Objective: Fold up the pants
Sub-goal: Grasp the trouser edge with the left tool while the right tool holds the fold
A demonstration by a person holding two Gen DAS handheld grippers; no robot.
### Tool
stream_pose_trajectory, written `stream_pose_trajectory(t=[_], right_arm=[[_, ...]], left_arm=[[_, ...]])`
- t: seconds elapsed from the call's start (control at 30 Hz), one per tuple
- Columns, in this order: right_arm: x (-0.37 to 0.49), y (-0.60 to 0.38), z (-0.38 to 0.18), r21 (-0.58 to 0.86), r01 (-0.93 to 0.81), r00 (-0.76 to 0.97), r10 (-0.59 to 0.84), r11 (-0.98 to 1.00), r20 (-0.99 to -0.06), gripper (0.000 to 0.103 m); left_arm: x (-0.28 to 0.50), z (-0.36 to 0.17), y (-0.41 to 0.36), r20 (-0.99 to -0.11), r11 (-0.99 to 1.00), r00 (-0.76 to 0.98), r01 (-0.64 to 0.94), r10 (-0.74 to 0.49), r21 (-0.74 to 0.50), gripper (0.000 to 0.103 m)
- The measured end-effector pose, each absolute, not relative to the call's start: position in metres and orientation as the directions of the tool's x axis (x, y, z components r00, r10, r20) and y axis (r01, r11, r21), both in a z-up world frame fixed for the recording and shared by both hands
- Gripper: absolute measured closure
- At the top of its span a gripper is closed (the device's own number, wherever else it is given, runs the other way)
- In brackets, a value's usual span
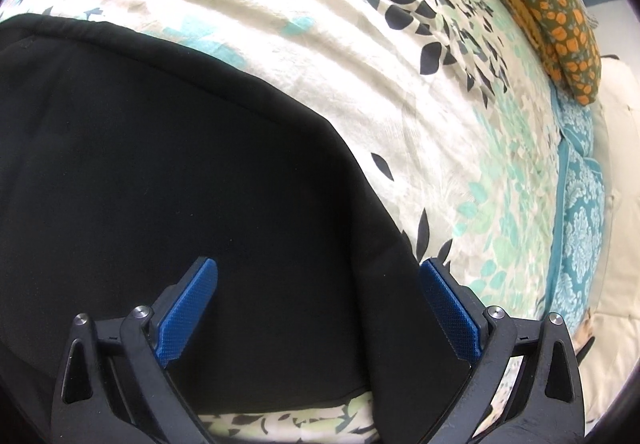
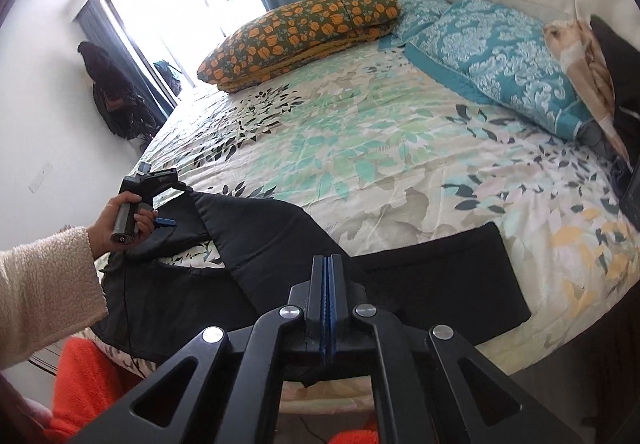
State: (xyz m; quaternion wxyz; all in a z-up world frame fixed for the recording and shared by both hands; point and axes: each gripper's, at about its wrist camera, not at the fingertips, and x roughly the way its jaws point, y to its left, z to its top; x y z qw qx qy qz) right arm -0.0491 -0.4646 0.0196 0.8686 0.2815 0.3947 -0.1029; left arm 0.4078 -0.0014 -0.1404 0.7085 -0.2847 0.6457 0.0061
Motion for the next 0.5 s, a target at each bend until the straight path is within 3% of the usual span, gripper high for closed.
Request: stream_pose_trajectory(t=[0.03,0.07,0.13,0.2,0.27,0.4,0.43,0.5], right_arm=[[-0.048,-0.469,0.011,0.411,0.422,0.655,0.041,0.808,-0.754,0.058],[-0.043,-0.466,0.005,0.353,0.419,0.630,0.013,0.837,-0.777,0.044],[-0.023,-0.443,-0.009,0.237,0.297,0.533,0.045,0.925,-0.845,0.045],[-0.014,-0.406,-0.022,0.213,0.131,0.457,0.132,0.968,-0.880,0.045],[-0.008,-0.362,-0.032,0.145,-0.024,0.396,0.142,0.989,-0.907,0.046],[0.010,-0.304,-0.076,-0.109,-0.191,0.300,-0.048,0.975,-0.953,0.051],[0.014,-0.295,-0.091,-0.192,-0.240,0.272,-0.123,0.952,-0.954,0.057],[0.016,-0.286,-0.112,-0.338,-0.324,0.245,-0.267,0.884,-0.932,0.087]], left_arm=[[0.409,-0.142,0.000,-0.915,0.832,0.169,-0.380,-0.366,-0.403,0.002],[0.409,-0.144,0.000,-0.913,0.829,0.172,-0.383,-0.369,-0.408,0.002],[0.412,-0.146,0.002,-0.914,0.829,0.179,-0.385,-0.363,-0.405,0.002],[0.413,-0.146,0.003,-0.917,0.833,0.183,-0.383,-0.355,-0.400,0.003],[0.416,-0.147,0.004,-0.920,0.839,0.182,-0.378,-0.348,-0.392,0.003],[0.421,-0.149,0.003,-0.924,0.852,0.172,-0.360,-0.341,-0.381,0.003],[0.421,-0.148,0.003,-0.923,0.851,0.172,-0.359,-0.344,-0.384,0.003],[0.422,-0.148,0.006,-0.918,0.843,0.168,-0.363,-0.359,-0.396,0.003]])
